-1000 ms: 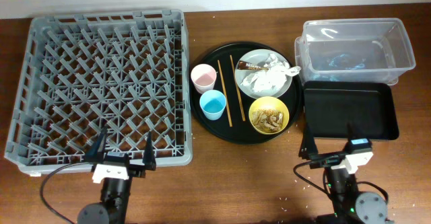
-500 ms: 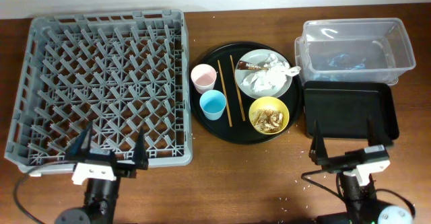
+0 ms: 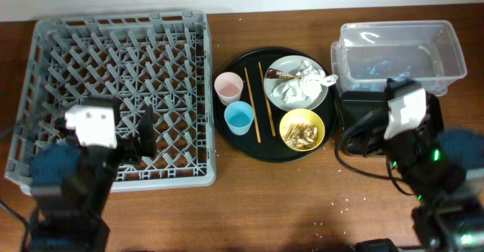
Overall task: Sort waste into correct bins and load items into the dishwasher rack
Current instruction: 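Reach the right gripper to the white plate and grasp the tissue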
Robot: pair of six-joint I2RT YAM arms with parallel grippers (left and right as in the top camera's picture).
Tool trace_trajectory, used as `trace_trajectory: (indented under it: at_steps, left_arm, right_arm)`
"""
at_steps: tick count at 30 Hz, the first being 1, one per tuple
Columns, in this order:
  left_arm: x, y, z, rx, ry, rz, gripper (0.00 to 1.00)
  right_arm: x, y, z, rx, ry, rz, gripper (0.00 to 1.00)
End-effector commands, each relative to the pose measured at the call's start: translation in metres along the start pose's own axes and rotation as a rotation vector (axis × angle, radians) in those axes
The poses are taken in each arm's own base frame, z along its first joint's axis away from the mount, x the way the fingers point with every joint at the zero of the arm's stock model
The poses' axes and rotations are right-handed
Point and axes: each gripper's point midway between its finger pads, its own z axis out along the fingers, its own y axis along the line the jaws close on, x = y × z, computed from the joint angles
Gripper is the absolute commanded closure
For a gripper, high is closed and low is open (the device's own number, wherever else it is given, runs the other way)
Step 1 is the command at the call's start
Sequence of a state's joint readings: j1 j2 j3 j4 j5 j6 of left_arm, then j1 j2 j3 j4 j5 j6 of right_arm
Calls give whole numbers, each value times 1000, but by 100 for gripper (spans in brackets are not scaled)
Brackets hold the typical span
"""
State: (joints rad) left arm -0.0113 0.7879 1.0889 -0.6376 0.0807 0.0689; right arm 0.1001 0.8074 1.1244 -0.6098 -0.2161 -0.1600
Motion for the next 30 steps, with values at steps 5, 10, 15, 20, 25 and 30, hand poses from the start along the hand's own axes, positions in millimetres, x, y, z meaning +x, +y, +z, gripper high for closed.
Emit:
trace_trajectory:
  at_steps: [5, 10, 15, 20, 25, 30]
  left_arm:
    - [-19, 8, 28, 0, 228, 36, 1]
    - [3, 10, 60, 28, 497, 20, 1]
    - [35, 10, 89, 47, 679, 5, 1]
    - [62, 9, 116, 63, 776, -10, 1]
    - [75, 1, 132, 112, 810, -32, 1]
    - [74, 1, 134, 111, 803, -32, 1]
  right_arm:
    - [-23, -5, 35, -69, 244, 56, 2]
    - [0, 1, 76, -177, 484, 133, 2]
    - [46, -4, 123, -196, 692, 184, 1]
    - [96, -9, 190, -214, 781, 215, 2]
    - [127, 15, 238, -358, 775, 235, 2]
    - [174, -1, 256, -156, 915, 89, 1]
